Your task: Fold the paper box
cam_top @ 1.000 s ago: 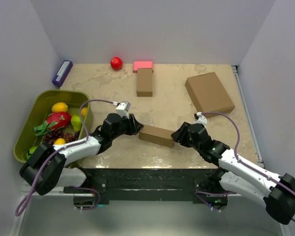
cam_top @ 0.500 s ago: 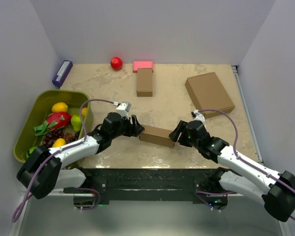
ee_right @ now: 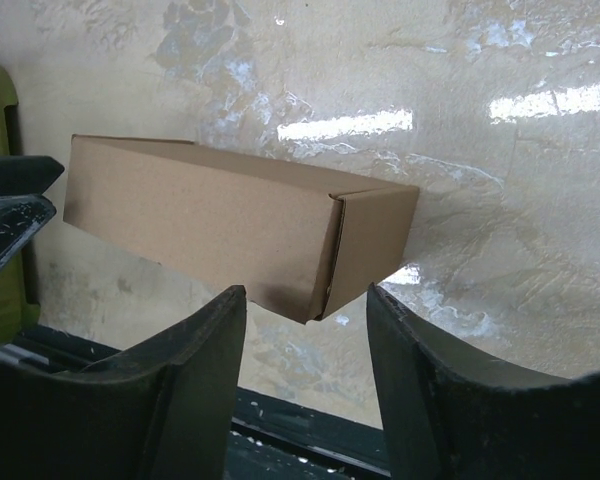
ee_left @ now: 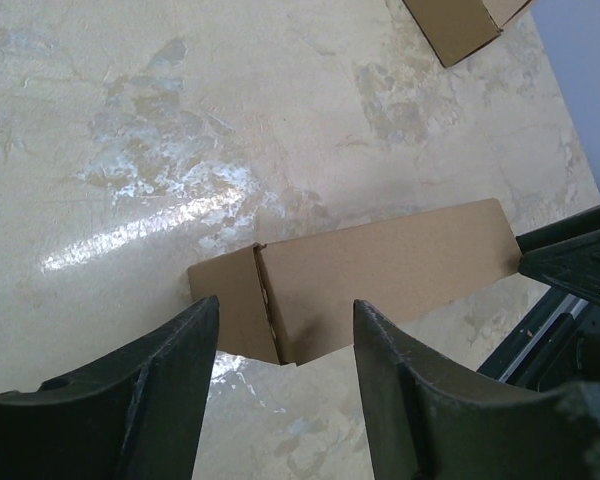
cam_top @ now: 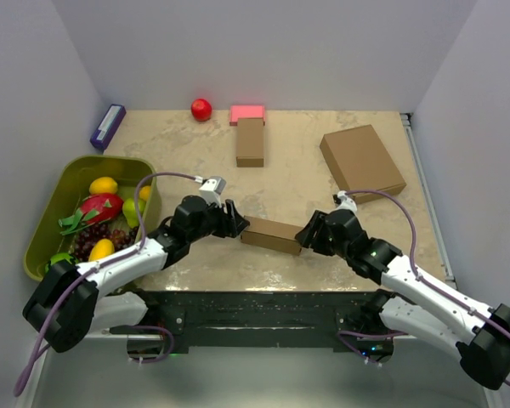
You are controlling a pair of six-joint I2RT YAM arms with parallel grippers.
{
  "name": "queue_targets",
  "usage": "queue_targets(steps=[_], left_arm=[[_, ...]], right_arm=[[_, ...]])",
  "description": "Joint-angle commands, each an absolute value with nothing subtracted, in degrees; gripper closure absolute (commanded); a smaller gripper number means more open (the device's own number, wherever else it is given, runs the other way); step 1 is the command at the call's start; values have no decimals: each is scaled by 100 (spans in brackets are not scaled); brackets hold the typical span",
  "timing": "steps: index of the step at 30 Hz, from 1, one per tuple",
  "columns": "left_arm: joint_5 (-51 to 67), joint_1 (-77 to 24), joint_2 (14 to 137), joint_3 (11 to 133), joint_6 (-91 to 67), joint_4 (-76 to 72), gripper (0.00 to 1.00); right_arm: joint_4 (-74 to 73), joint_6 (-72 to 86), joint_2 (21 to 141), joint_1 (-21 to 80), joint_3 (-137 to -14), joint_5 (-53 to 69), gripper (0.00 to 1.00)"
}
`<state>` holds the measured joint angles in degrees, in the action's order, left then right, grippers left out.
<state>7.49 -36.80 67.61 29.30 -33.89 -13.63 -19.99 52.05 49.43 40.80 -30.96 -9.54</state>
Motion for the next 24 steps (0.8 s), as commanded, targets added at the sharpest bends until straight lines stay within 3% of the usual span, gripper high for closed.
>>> queue_targets(steps=[1,24], left_arm=[[791,-3700,6847,2892,-3393,-1494,42],[791,-3691,7181,2628,-3305,-1582,68]], right_arm=[[-2100,5177,4834,4069,-3252,-1134,48],[-2091,5282,4931,4078,-2751,-1204,78]])
